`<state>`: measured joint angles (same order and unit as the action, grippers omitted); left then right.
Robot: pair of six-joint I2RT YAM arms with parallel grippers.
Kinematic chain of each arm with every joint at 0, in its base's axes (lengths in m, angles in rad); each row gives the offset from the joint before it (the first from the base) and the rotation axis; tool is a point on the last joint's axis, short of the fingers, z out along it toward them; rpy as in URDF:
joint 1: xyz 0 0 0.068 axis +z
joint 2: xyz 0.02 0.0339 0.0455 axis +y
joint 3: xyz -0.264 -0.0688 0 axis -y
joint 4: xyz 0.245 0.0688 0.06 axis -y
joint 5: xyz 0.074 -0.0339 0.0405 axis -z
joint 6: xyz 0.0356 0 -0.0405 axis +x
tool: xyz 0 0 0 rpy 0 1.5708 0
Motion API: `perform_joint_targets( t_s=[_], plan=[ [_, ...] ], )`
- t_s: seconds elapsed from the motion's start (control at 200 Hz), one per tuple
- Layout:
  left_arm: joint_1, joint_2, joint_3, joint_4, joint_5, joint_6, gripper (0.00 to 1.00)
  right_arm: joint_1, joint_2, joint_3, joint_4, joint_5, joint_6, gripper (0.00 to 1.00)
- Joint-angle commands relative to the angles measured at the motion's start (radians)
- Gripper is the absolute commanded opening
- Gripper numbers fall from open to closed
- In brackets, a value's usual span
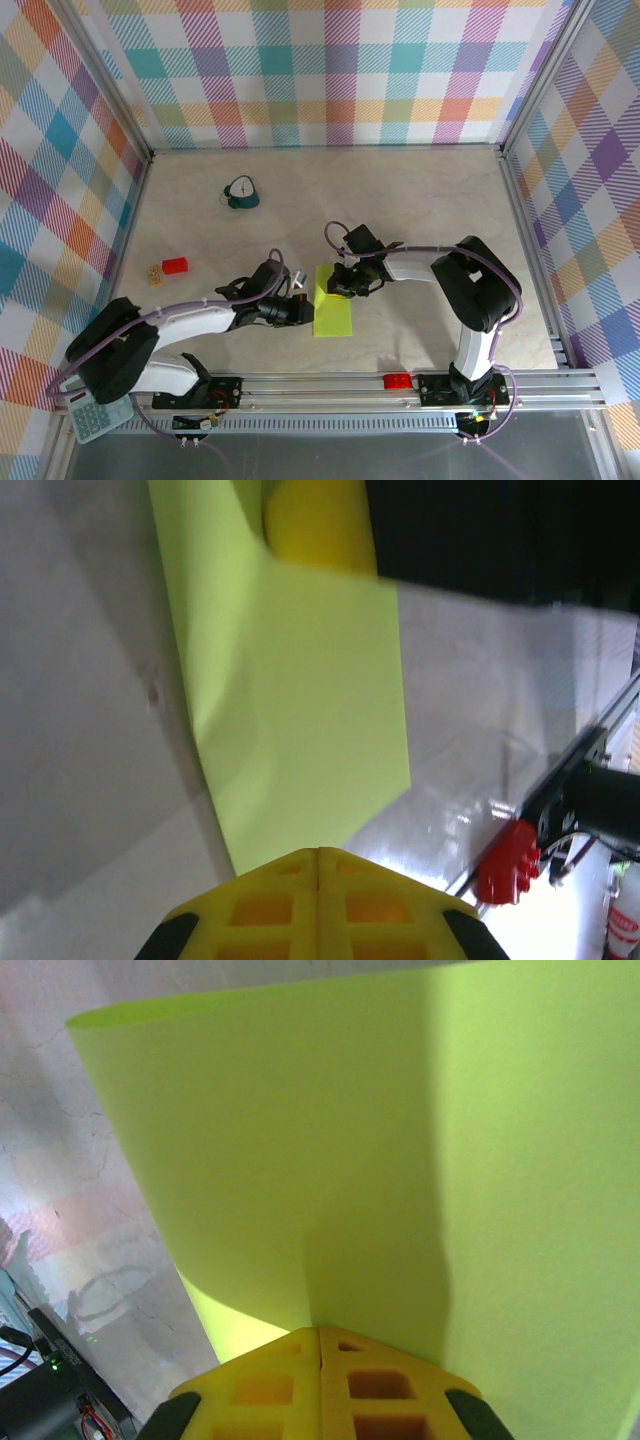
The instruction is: Fold a paper plane with a square sheet of paper (fold left side to right side)
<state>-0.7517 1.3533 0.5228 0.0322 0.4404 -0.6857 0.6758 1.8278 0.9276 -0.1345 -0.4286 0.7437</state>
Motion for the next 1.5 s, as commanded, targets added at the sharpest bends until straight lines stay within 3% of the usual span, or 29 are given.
perform_joint_targets(
  t_s=[0.0,0.215,0.48,0.765,1.03,1.315,1.49],
  plan=[
    [0.019,0.084,0.058,0.047,0.024,0.044,0.0,0.002,0.044,-0.046,-0.053,0.096,-0.012,0.0],
    [0.037,0.223,0.134,0.07,0.007,0.091,0.0,0.005,0.051,-0.042,-0.052,0.096,-0.012,0.0],
    [0.036,0.291,0.122,0.105,-0.017,0.075,0.0,0.009,0.049,-0.038,-0.05,0.093,-0.011,0.0],
    [0.03,0.284,0.037,0.098,-0.04,0.012,0.0,0.008,-0.064,0.01,-0.086,0.075,-0.003,0.0],
    [0.028,0.265,0.02,0.101,-0.045,0.003,0.0,0.03,-0.213,-0.114,-0.074,0.051,0.042,0.0],
    [0.028,0.255,0.052,0.096,-0.031,0.006,0.0,0.128,-0.162,-0.177,0.011,0.02,0.113,0.0],
    [0.029,0.227,0.087,0.089,-0.019,0.0,0.0,0.137,-0.157,-0.223,-0.007,0.05,0.125,0.0]
  ],
)
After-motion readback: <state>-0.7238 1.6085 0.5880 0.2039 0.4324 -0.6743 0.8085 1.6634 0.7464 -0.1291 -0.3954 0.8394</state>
